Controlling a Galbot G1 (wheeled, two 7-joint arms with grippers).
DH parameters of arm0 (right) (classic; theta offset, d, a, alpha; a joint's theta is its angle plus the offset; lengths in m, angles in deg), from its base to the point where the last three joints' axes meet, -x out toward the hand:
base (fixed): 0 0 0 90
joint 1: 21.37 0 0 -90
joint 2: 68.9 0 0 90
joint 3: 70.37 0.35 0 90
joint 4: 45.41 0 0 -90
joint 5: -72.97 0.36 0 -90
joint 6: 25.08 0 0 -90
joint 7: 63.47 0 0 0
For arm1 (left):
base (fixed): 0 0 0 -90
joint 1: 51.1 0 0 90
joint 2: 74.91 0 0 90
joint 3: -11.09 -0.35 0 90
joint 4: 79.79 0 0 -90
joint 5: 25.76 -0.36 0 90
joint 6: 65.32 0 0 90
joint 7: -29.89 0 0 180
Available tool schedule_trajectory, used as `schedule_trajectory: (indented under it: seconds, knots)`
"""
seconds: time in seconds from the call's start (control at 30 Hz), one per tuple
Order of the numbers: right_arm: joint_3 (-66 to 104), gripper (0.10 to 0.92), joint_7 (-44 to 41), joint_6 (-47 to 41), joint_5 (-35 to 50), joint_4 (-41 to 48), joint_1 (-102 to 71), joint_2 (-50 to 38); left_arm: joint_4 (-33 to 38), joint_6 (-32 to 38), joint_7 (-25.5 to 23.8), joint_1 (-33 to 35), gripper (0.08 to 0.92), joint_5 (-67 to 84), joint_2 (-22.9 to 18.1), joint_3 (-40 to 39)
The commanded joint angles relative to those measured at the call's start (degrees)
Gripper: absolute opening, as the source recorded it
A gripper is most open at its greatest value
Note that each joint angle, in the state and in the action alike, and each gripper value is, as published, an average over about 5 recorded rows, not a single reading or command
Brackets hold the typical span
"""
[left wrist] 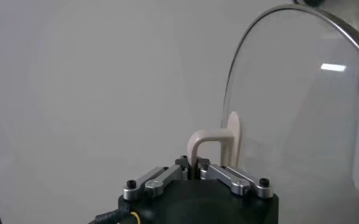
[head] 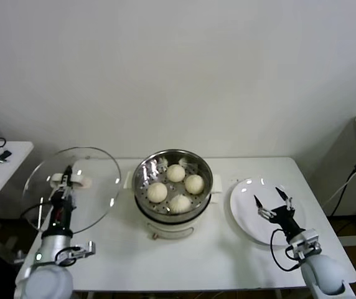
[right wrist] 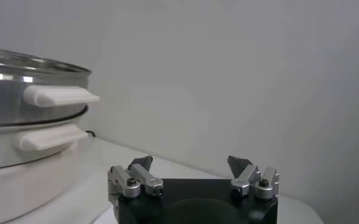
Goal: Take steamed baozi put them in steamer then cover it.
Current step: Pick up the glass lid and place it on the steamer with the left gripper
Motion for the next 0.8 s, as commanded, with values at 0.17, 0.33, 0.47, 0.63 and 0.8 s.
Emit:
schedule_trajectory:
  seconds: [0.17,0.33,0.47,0.63,0.8]
  knots:
    - [-2.4,0.823,0.1,-0.2,-1.2,2.4,3.7,1.3,2.4,-16.7,-13.8,-21.4,0.147,-1.5,4.9,-26.7]
    - [-2.3,0.823,0.0,0.0,-1.7,3.2,4.1,2.1,-1.8,-16.7,-18.8,-28.7,0.147,-6.6,-1.2,-31.2]
    - [-1.8,0.823,0.0,0.2,-1.9,3.8,4.1,2.5,-5.8,-16.7,-21.1,-31.9,0.147,-9.8,-6.9,-33.9]
    - [-1.1,0.823,0.0,0.3,-2.0,4.1,3.8,2.7,-11.0,-16.7,-23.2,-34.6,0.147,-13.7,-14.3,-36.3]
    - [-0.1,0.823,-0.1,0.6,-2.1,4.4,3.2,2.8,-15.4,-16.7,-23.0,-35.2,0.147,-14.9,-20.4,-36.9]
